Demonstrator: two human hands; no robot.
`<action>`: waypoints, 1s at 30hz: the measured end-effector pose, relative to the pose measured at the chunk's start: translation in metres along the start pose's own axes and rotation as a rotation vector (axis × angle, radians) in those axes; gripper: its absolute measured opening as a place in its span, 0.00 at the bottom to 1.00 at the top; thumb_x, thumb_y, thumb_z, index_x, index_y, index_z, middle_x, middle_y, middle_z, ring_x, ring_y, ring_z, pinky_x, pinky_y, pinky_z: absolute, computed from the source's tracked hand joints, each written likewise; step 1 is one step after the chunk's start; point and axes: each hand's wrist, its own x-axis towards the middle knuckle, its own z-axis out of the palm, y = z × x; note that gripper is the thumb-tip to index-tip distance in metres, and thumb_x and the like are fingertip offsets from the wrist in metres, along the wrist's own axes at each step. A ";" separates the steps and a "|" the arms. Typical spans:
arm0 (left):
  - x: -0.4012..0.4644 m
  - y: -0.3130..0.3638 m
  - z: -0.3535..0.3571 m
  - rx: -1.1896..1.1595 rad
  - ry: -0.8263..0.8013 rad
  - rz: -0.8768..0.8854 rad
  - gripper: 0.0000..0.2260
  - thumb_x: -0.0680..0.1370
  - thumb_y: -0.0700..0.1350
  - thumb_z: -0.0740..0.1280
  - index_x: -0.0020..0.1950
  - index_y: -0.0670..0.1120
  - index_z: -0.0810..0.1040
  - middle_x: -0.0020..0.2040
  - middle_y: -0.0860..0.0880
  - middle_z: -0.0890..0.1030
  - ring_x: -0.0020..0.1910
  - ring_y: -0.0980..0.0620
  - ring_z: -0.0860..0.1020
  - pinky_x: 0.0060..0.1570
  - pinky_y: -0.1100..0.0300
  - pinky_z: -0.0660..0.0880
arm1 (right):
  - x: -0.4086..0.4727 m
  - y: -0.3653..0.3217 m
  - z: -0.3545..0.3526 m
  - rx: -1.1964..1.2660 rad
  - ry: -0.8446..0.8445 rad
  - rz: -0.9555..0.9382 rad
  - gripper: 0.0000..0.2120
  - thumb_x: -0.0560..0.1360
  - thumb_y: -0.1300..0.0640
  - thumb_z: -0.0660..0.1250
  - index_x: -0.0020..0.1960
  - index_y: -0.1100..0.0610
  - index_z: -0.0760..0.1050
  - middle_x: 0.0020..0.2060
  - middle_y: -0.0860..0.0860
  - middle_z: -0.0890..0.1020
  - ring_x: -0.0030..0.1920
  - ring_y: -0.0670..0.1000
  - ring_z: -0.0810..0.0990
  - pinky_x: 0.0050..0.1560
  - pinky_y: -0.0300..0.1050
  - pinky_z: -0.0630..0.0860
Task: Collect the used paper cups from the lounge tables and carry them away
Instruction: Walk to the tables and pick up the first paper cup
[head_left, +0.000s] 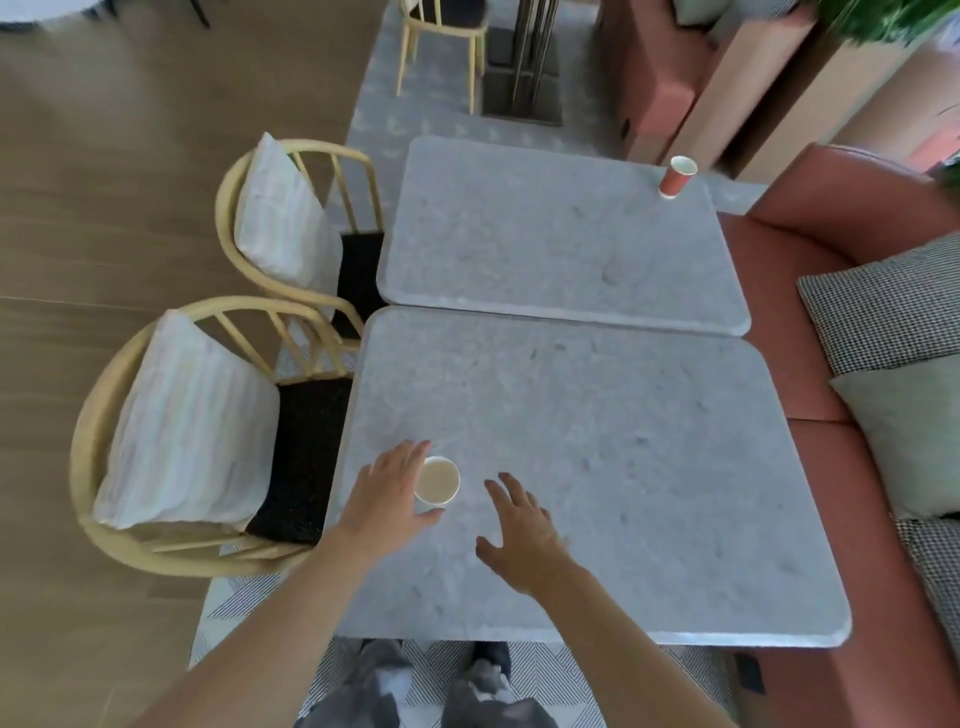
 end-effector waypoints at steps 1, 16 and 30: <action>0.000 0.000 0.005 0.001 -0.005 -0.004 0.44 0.77 0.65 0.71 0.86 0.48 0.55 0.81 0.47 0.65 0.77 0.44 0.68 0.71 0.48 0.70 | -0.002 0.002 0.003 0.009 0.002 0.005 0.39 0.81 0.43 0.65 0.85 0.50 0.51 0.85 0.49 0.51 0.83 0.55 0.57 0.79 0.57 0.61; -0.010 0.028 0.042 0.082 -0.019 0.023 0.37 0.80 0.64 0.68 0.83 0.48 0.60 0.73 0.50 0.74 0.68 0.48 0.76 0.63 0.55 0.76 | -0.005 0.009 0.023 0.091 0.044 0.009 0.40 0.80 0.45 0.67 0.85 0.51 0.52 0.83 0.48 0.59 0.81 0.54 0.62 0.79 0.55 0.62; -0.041 0.062 0.076 0.181 -0.114 0.203 0.34 0.79 0.63 0.69 0.80 0.48 0.66 0.69 0.50 0.78 0.64 0.47 0.79 0.60 0.53 0.75 | -0.048 0.050 0.045 0.151 -0.007 0.074 0.43 0.77 0.49 0.71 0.85 0.51 0.53 0.83 0.50 0.59 0.81 0.54 0.61 0.79 0.54 0.64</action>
